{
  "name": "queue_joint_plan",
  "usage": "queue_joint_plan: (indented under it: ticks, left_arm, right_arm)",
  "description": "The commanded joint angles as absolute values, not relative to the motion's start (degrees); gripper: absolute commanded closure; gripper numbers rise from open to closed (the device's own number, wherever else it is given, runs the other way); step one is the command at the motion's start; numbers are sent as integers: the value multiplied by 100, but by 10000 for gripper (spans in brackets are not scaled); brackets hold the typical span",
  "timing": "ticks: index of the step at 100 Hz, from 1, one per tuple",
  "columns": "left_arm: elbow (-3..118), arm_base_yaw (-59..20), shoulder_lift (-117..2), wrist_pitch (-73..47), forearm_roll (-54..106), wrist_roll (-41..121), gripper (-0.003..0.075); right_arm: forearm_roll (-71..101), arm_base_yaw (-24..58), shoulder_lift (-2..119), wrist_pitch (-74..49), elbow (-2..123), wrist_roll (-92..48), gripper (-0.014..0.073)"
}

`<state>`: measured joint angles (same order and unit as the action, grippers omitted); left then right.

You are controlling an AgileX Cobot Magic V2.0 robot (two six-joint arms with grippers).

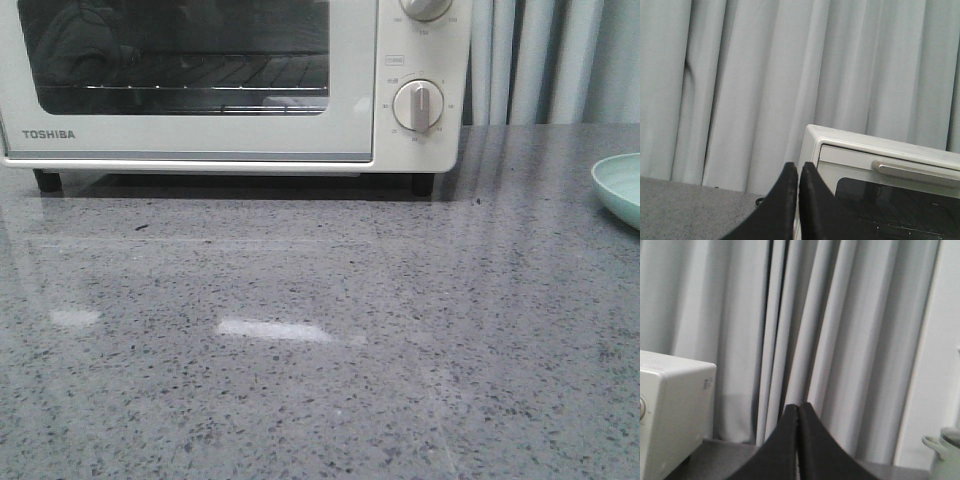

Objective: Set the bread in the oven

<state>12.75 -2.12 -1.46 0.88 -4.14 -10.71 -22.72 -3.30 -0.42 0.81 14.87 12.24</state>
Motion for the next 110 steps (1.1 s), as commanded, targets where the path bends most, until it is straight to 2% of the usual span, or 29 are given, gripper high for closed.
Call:
queue_joint_plan:
  ticks: [1,13,23,32,42,70,97,110]
  left_arm:
    - [1864,-271,-542,0,-365,-1137,742]
    - [2262,-411,-955,261,-325,-1137,741]
    - [2318,-535,-1249,1137,-194,-1137,741]
    - [2307,-611,-1523,1798,-100,-1162,741]
    - [2354,-681,-1825,1946,0,-1358,741]
    - [3201,-1112,-2744,294,-188,-1430,741]
    - [4245,-1895,-3864,-861,-723,-1408,741]
    - [4661,-2475,-4379,-867,-920,-1369,741]
  right_arm:
    - [-2014,-337,269,-547,2032,1292,659]
    - [-931,-337,778,-1529,2572,1292,659]
    - [-460,-337,1309,-2232,2992,1292,659]
    - [-410,-337,1703,-2331,3266,1292,659]
    - [-156,-337,2020,-2524,3575,1292,659]
    - [-59,-337,2820,-3863,4734,1050,659]
    - [0,-327,3093,-4049,5262,981,662]
    - [54,-316,3093,-4128,5260,903,662]
